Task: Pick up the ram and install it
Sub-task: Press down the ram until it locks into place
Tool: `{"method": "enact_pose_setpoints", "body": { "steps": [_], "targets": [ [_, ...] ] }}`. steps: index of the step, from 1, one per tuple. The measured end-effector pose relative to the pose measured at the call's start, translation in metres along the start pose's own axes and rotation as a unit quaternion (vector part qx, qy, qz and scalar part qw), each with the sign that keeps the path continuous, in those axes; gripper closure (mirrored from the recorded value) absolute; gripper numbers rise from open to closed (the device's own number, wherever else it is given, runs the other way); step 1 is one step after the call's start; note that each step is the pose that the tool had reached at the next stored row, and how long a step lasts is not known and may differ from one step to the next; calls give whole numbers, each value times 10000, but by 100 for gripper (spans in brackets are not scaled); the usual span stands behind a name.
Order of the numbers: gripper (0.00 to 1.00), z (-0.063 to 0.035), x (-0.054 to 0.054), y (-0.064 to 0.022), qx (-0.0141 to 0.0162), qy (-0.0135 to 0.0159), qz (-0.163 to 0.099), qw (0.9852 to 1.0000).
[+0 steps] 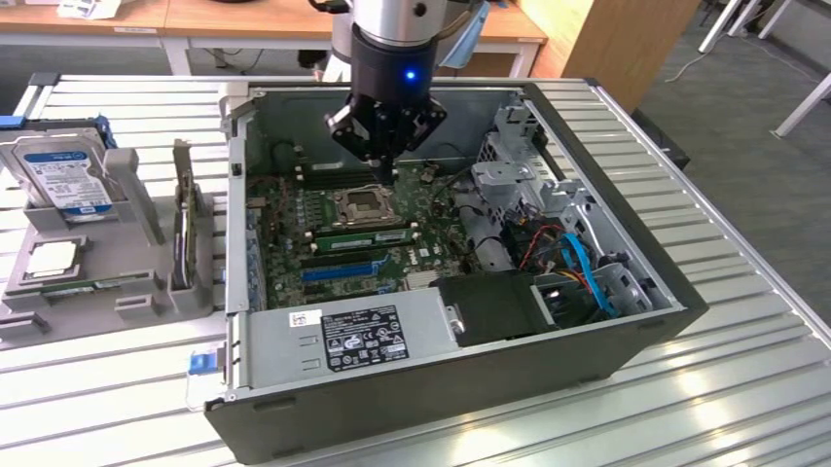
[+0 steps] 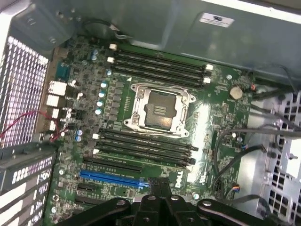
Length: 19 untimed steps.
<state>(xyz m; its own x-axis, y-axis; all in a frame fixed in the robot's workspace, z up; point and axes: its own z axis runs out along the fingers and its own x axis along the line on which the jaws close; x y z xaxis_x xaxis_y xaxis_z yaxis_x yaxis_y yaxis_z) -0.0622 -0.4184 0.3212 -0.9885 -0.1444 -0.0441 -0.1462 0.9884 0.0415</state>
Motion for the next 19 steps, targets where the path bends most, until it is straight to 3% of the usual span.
{"method": "enact_pose_setpoints", "body": {
  "steps": [4,8,12,13,15,16,19],
  "targets": [
    [90,0,-10,-1,5,-2,119,9999],
    [90,-3,-25,-4,0,37,159,9999],
    [90,-3,-25,-3,1,37,160,9999],
    [90,-4,-27,-4,1,67,280,9996],
    [90,-3,-27,-4,20,48,816,9967],
    [90,-2,-27,-3,18,68,852,9963],
    [90,-4,-27,-4,12,178,864,9961]
  ]
}}
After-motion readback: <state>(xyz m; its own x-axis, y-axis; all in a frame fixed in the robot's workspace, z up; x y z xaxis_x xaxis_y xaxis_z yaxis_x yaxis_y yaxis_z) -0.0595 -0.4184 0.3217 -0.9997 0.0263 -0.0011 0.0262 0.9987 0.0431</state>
